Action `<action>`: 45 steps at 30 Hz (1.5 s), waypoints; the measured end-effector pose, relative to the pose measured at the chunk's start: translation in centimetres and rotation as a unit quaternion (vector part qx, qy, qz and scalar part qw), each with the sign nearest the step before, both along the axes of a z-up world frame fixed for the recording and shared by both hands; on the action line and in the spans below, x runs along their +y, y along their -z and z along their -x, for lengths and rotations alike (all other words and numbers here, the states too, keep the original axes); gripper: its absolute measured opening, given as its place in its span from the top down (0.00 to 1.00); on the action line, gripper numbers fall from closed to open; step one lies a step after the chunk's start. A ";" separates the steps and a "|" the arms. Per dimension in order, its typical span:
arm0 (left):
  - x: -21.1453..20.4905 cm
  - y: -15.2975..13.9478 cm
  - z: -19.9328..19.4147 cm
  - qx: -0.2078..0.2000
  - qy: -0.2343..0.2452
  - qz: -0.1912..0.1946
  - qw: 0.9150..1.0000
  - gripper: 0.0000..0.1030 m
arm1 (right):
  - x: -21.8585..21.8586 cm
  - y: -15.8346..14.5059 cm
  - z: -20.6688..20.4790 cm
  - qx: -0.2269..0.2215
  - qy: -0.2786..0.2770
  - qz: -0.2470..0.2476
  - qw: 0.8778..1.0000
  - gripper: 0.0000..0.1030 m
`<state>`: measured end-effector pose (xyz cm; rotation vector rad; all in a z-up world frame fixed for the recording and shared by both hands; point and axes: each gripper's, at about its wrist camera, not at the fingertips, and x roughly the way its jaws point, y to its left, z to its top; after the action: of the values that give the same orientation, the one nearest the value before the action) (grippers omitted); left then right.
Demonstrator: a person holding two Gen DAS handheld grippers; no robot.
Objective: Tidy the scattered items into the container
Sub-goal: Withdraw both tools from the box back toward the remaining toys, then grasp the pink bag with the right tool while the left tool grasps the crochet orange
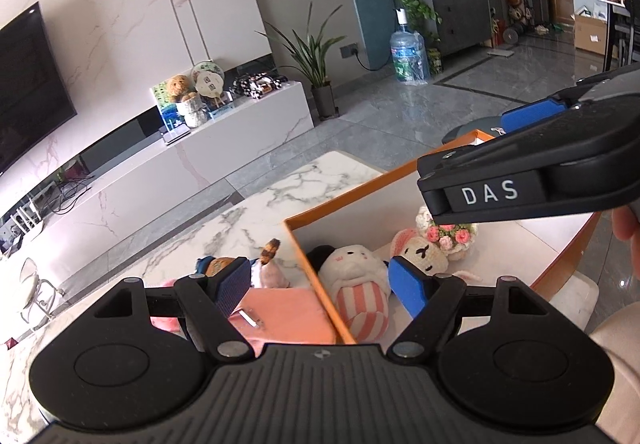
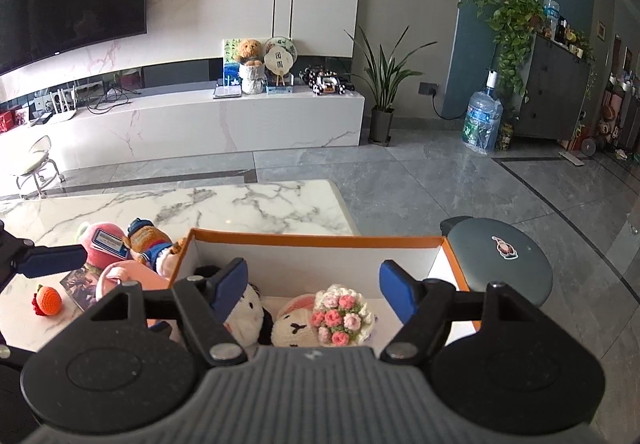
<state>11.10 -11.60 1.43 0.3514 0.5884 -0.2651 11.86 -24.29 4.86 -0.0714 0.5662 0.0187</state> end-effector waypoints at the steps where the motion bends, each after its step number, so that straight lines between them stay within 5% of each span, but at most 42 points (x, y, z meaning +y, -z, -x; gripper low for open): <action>1: 0.6 -0.2 0.3 -0.004 -0.005 0.004 1.000 0.13 | 0.5 -0.3 0.4 -0.006 -0.004 0.000 1.000 0.24; 19: 12.6 -2.3 5.8 -0.058 -0.104 0.064 0.991 0.13 | 11.7 -0.6 6.9 -0.072 -0.061 -0.016 0.995 0.20; 27: 18.0 0.1 7.7 -0.064 -0.152 0.101 0.981 0.13 | 14.8 2.1 8.1 -0.059 -0.048 -0.065 0.995 0.19; 45: 23.2 6.8 4.9 -0.020 -0.182 0.138 0.973 0.13 | 18.8 10.0 4.1 -0.005 -0.062 0.012 0.998 0.16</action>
<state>6.24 11.61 -5.41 -0.0228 0.5565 0.0161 7.80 -5.51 -5.10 -0.1308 0.5518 0.1324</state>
